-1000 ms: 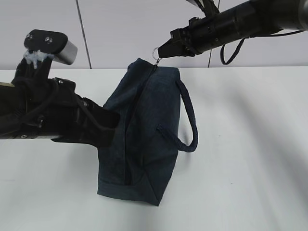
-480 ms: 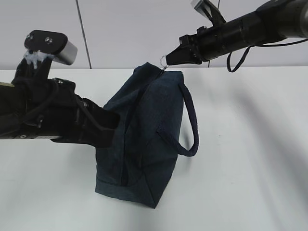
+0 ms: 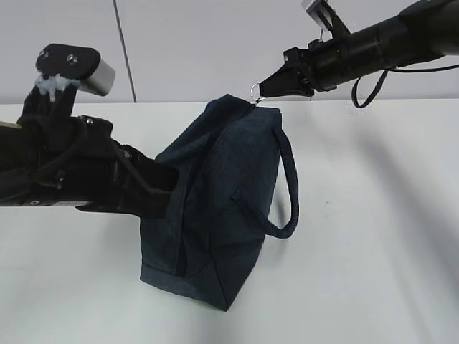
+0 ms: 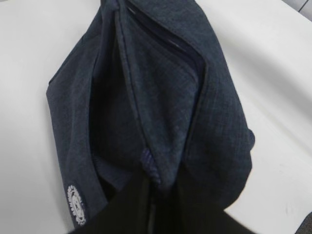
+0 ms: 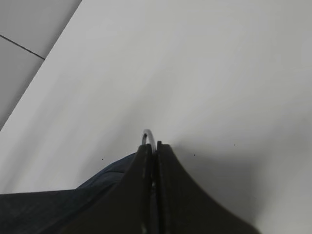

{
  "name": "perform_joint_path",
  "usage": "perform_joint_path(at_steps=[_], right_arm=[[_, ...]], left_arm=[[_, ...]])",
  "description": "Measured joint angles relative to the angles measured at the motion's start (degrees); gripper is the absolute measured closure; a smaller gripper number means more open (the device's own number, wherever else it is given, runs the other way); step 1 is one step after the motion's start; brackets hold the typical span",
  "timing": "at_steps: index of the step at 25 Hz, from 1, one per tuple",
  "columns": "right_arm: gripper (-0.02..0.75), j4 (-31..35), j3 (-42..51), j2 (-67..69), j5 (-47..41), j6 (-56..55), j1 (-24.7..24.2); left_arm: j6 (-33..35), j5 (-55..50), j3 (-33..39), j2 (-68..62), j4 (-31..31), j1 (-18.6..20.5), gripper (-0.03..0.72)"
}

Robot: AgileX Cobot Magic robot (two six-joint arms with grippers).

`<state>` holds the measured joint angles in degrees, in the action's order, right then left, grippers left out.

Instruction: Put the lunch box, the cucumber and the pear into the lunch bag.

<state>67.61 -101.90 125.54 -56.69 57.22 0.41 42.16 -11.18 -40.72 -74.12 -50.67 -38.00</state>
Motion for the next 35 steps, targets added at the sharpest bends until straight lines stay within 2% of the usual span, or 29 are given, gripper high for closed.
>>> perform_joint_path(at_steps=[5,7,9,13,14,16,19,24,30,35], right_arm=[[0.738,0.32,0.00,0.00,-2.37,0.00,-0.59],[0.738,0.86,0.00,0.00,-3.15,0.11,-0.83],[0.738,1.24,-0.12,0.11,-2.46,0.48,-1.24],[0.738,2.68,-0.22,0.30,-1.75,0.96,-1.97],[0.738,2.98,-0.22,0.30,-1.90,1.11,-1.97],[0.738,3.75,-0.22,0.30,-2.61,1.23,-1.97],[0.738,4.52,-0.22,0.30,-3.32,2.31,-1.19],[0.738,4.66,-0.32,0.30,-3.68,3.15,1.49],[0.738,4.70,-0.32,0.30,-4.01,3.42,3.59],[0.738,4.70,-0.32,0.30,-4.01,3.56,3.71]], left_arm=[[0.00,-0.85,0.00,0.00,-0.06,0.00,0.659],[0.00,-1.47,0.00,0.00,-0.06,0.00,0.623],[0.00,-2.72,0.00,0.21,-0.06,-0.05,0.544],[0.00,-1.33,0.07,0.46,-0.24,-0.41,0.309],[0.00,0.34,0.07,0.46,-0.88,-0.45,0.266],[0.00,3.70,-0.10,0.50,-2.13,-0.45,0.227],[0.00,5.52,-2.84,0.45,-2.68,-0.45,0.208],[0.00,6.13,-12.66,-2.47,-2.05,0.20,0.202],[0.00,-2.32,-25.39,-13.42,-1.65,5.87,0.202],[0.00,-9.04,-33.11,-20.39,2.41,10.60,0.202]])
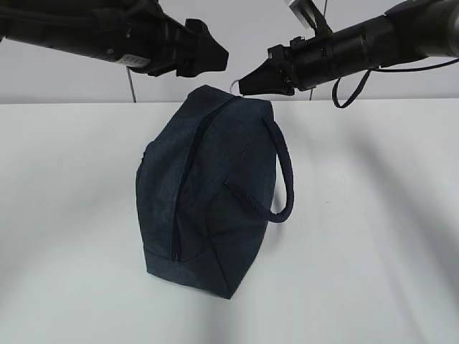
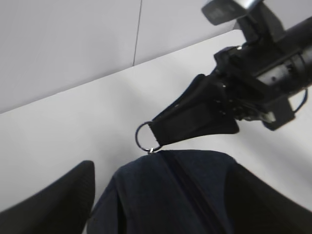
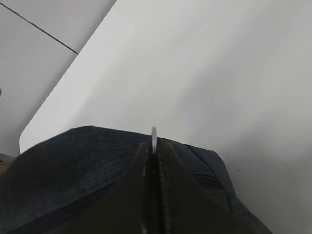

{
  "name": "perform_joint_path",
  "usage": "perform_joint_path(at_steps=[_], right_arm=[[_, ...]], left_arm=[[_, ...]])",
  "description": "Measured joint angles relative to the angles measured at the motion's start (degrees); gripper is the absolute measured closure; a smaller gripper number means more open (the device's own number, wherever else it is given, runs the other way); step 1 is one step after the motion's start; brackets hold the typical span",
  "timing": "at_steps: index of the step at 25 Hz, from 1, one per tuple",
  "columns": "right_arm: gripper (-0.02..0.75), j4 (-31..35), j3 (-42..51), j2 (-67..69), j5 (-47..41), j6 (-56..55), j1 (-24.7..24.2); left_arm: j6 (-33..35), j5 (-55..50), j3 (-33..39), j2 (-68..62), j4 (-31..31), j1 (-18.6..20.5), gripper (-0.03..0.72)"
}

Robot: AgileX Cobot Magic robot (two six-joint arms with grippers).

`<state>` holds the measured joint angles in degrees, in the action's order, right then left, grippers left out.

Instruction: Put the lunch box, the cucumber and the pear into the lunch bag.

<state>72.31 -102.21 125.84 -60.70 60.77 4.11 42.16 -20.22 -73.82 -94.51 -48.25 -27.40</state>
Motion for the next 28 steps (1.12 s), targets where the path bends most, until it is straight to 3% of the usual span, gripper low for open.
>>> perform_joint_path(at_steps=[5,9,16,28], right_arm=[[0.738,0.09,0.00,0.00,0.00,0.59,0.00],[0.738,0.23,0.00,0.00,0.00,0.85,0.00],[0.738,0.36,-0.24,0.06,0.00,0.99,0.00],[0.738,0.40,-0.34,0.06,0.00,0.99,0.00]], left_arm=[[0.00,-5.84,-5.37,-4.35,1.36,3.71,0.217],[-0.72,-10.91,-9.91,-7.71,4.25,4.47,0.240],[-14.26,-20.47,-19.53,-12.57,20.18,4.65,0.246],[-21.58,-32.74,-32.19,-21.00,24.92,4.65,0.251]])
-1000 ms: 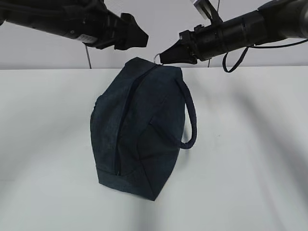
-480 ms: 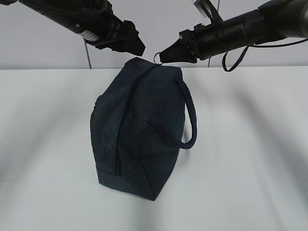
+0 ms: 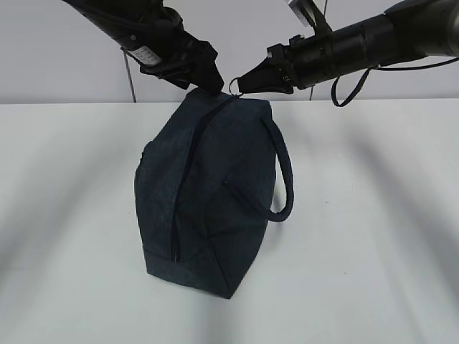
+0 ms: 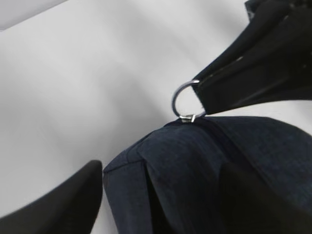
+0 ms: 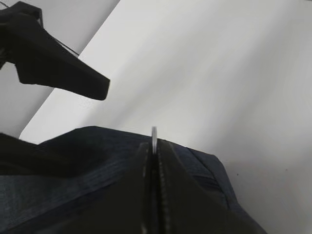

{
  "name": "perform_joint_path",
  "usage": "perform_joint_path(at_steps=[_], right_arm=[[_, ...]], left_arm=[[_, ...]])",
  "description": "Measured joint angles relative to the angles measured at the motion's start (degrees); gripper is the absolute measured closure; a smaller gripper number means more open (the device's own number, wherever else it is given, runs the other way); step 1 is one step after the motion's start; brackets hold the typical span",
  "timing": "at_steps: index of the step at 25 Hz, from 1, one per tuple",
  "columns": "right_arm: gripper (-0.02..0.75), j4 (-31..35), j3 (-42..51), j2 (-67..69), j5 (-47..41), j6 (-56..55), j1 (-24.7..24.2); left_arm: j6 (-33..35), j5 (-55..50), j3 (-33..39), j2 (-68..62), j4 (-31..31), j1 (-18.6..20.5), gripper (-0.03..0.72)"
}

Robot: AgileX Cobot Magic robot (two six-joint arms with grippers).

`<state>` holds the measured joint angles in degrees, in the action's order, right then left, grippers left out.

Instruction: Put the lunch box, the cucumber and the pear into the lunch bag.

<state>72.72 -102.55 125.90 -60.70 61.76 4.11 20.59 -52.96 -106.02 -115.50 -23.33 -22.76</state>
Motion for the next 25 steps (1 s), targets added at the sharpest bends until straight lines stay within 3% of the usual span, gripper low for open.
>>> perform_joint_path(at_steps=[3,8,17,22,25], right_arm=[[0.738,0.00,0.00,0.00,0.00,0.00,0.00],[0.738,0.09,0.00,0.00,0.00,0.00,0.00],[0.738,0.09,0.00,0.00,0.00,0.00,0.00],[0.738,0.09,0.00,0.00,0.00,0.00,0.00],[0.738,0.09,0.00,0.00,0.00,0.00,0.00]], left_arm=[[-1.55,-0.33,-0.74,-0.78,1.77,0.00,0.283],[-1.88,0.12,-0.94,-0.90,1.77,0.00,0.445],[-2.06,-0.32,-0.99,-1.60,0.84,0.00,0.485],[-2.06,-1.24,-0.99,-1.60,-0.23,0.00,0.633],[-2.06,-1.60,-0.99,-1.60,-0.42,0.00,0.669]])
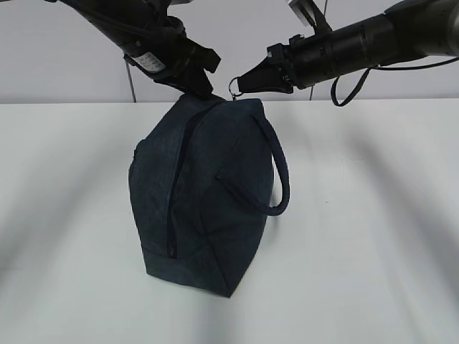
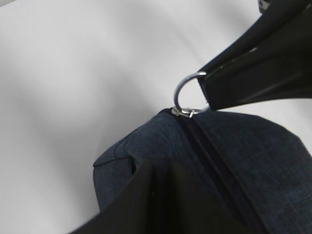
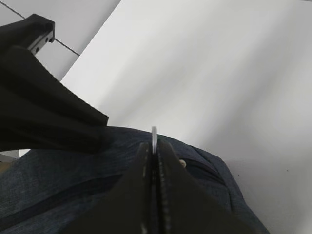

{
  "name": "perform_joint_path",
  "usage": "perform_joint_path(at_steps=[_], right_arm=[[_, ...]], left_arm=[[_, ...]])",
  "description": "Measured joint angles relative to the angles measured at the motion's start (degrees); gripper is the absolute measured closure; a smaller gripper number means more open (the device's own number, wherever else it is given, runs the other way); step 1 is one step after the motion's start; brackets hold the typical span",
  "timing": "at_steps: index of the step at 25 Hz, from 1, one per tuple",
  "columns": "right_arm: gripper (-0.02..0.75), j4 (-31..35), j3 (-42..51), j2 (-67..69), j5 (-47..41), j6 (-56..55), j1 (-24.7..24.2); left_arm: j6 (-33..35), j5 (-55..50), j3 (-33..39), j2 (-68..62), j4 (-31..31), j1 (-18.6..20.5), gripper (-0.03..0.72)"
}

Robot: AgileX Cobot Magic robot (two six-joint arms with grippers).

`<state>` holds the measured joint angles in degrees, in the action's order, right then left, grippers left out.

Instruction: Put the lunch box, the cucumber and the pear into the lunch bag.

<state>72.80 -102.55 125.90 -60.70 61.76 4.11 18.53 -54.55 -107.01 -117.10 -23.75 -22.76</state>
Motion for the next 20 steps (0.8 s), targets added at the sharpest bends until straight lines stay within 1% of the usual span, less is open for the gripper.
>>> perform_joint_path(at_steps=[12,20], right_arm=[[0.738,0.13,0.00,0.00,1.82,0.00,-0.22],[0.738,0.13,-0.11,1.50,0.89,-0.63,-2.68]], left_arm=[[0.14,-0.56,0.00,0.07,-0.88,0.00,0.676],[3.15,-2.98,0.00,1.84,-3.84,0.00,0.677]])
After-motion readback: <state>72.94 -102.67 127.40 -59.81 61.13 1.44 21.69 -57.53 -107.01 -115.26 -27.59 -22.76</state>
